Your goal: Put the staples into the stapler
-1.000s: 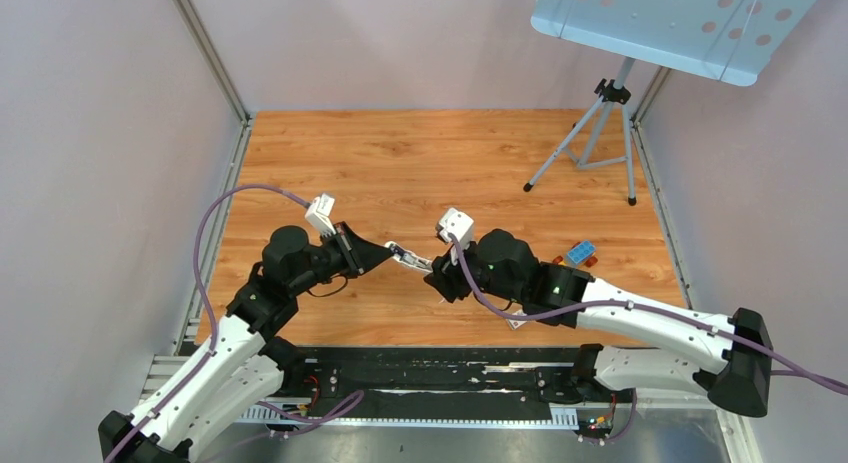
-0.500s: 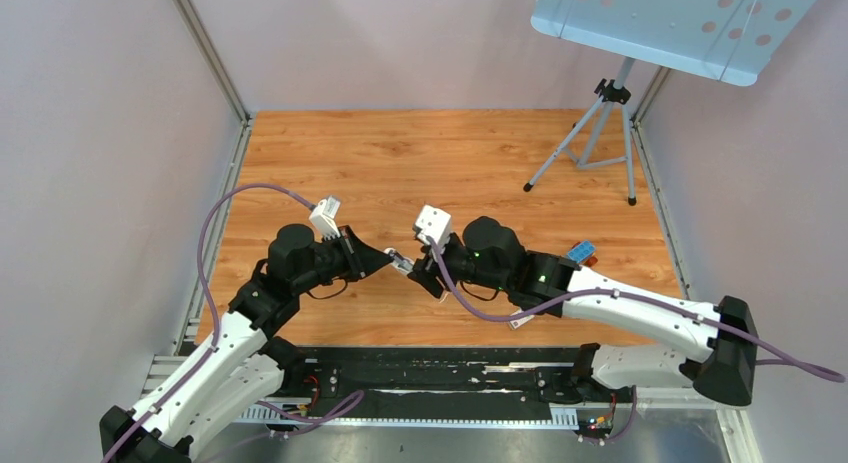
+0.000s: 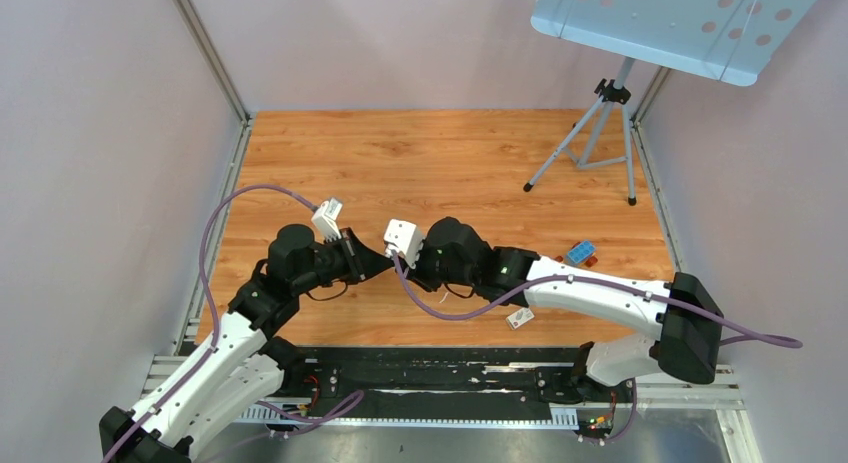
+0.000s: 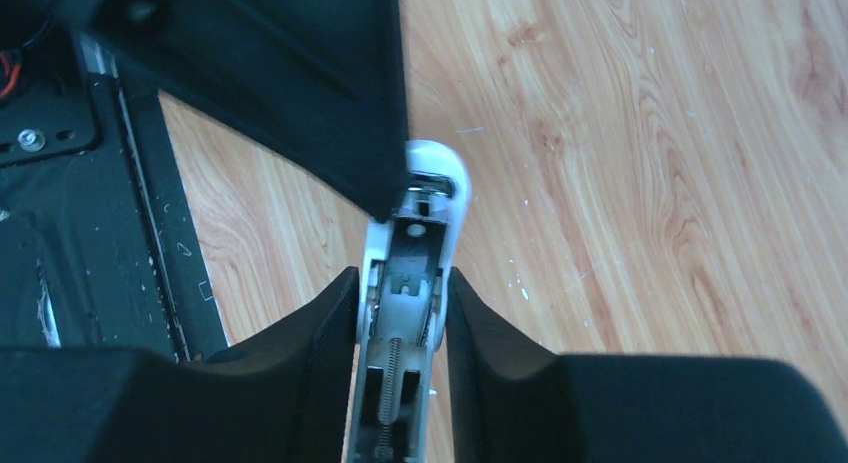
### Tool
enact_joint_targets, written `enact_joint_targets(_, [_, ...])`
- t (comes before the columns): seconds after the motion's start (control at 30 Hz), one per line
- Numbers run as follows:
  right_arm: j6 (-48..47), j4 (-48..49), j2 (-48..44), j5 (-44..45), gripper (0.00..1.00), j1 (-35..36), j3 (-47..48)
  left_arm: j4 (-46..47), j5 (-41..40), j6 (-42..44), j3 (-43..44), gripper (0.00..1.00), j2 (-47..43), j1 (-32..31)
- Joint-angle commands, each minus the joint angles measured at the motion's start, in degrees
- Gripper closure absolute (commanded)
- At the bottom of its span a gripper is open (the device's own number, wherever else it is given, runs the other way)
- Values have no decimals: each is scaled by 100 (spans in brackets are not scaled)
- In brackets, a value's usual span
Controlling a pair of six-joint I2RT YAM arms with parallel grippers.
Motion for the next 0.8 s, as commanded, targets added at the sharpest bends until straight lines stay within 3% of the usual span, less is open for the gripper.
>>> enact_joint_targets(0.0, [-212, -2, 73, -24, 74, 86, 161, 120, 93, -108, 68, 100, -85, 16])
enact_joint_targets(0.23, [-466, 150, -126, -47, 97, 77, -60, -31, -68, -36, 70, 98, -55, 16])
enact_joint_targets(0.43, [-1095, -22, -476, 12, 98, -40, -303, -805, -676, 333, 386, 37, -78, 16])
enact_joint_targets(0.67, [-1728, -353, -741, -145, 95, -726, -255, -1684, -1616, 602, 261, 4, -36, 16])
enact_joint_targets(0.77, [-2350, -432, -664, -283, 95, -1120, -266, -1899, -1764, 568, 157, 0, 8, 16])
